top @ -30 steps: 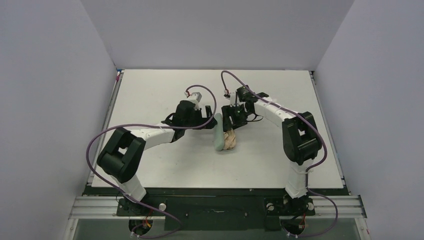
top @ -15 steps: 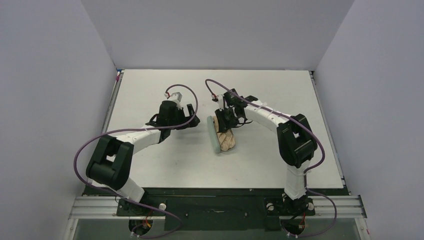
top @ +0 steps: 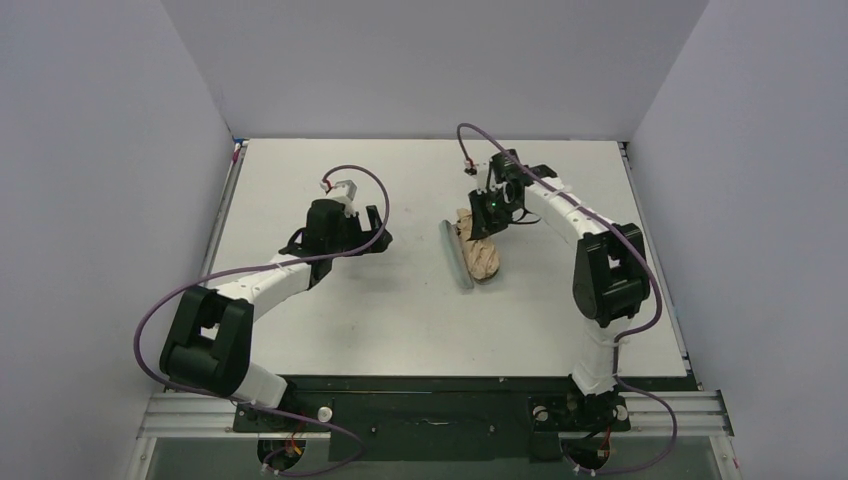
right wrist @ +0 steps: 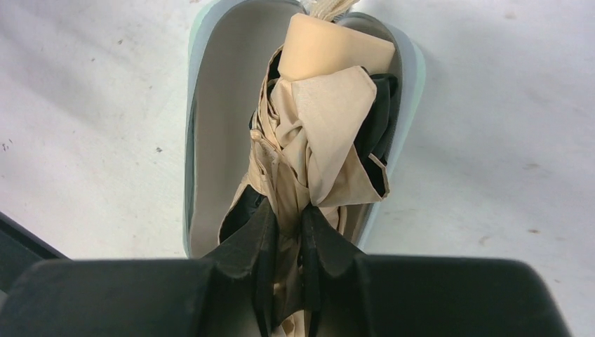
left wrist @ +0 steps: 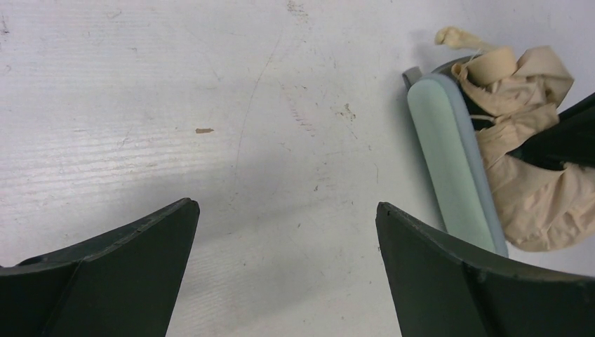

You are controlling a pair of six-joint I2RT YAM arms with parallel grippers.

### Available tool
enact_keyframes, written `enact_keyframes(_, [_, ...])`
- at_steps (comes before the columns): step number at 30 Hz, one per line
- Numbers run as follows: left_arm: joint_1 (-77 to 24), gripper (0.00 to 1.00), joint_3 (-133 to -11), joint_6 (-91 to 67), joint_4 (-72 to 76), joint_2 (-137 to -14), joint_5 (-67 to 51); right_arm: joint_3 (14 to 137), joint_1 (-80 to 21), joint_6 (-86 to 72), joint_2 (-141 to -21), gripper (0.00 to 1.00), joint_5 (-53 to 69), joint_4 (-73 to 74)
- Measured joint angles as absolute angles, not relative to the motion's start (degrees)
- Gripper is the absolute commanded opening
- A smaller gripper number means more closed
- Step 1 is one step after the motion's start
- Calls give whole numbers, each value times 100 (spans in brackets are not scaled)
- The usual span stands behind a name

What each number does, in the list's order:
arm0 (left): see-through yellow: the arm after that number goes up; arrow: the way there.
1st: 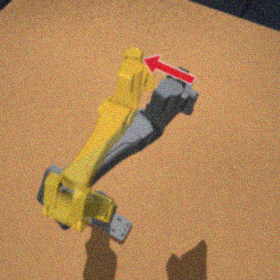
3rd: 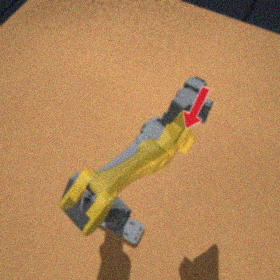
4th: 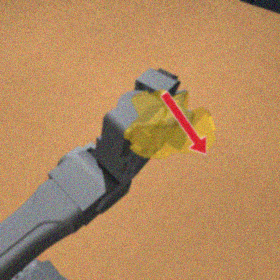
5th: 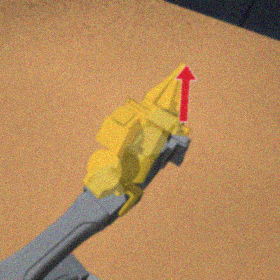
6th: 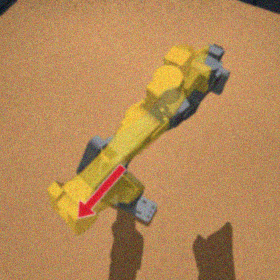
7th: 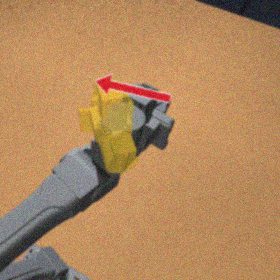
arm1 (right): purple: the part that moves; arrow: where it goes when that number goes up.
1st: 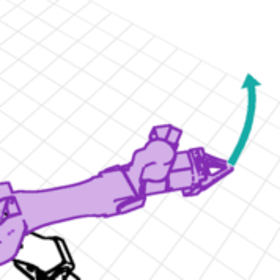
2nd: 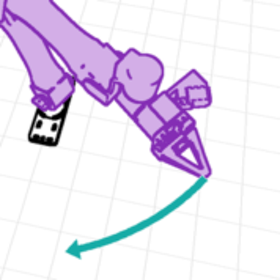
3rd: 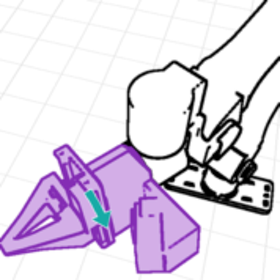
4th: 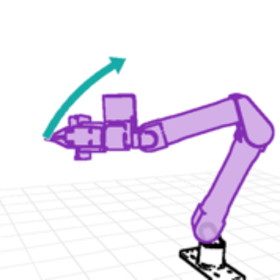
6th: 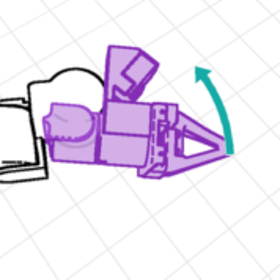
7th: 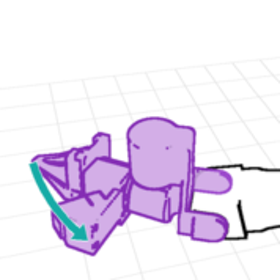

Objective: Open the umbrella

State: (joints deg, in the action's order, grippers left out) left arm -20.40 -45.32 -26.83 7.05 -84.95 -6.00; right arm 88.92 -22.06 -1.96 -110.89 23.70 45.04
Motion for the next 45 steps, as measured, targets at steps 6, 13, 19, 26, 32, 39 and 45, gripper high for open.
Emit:
enact_keyframes(6, [-2005,97,-4534,-2508,698,-8488,-652,9139,-1522,49,-11087,0,2532,4700])
enact_keyframes(13, [-1662,97,-4762,-2290,331,-8488,-773,9950,-937,373,-11078,0,2816,5074])
enact_keyframes(19, [-1232,97,-4982,-2141,198,-8471,-797,10151,-1227,405,-10779,0,3026,5103])
enact_keyframes(26, [-976,97,-4982,-2049,-12,-8128,-801,9863,-2794,64,-10680,0,2926,4589])
enact_keyframes(32, [-882,97,-4982,-2016,-191,-7728,-797,9839,-3347,-342,-11327,0,2808,4145])
enact_keyframes(39, [-705,97,-4982,-1857,-495,-7585,-869,9529,-2982,-384,-11970,0,2495,3975])
enact_keyframes(45, [-703,97,-4982,-1704,-521,-7575,-991,9273,-2375,-257,-11837,0,2552,3874])
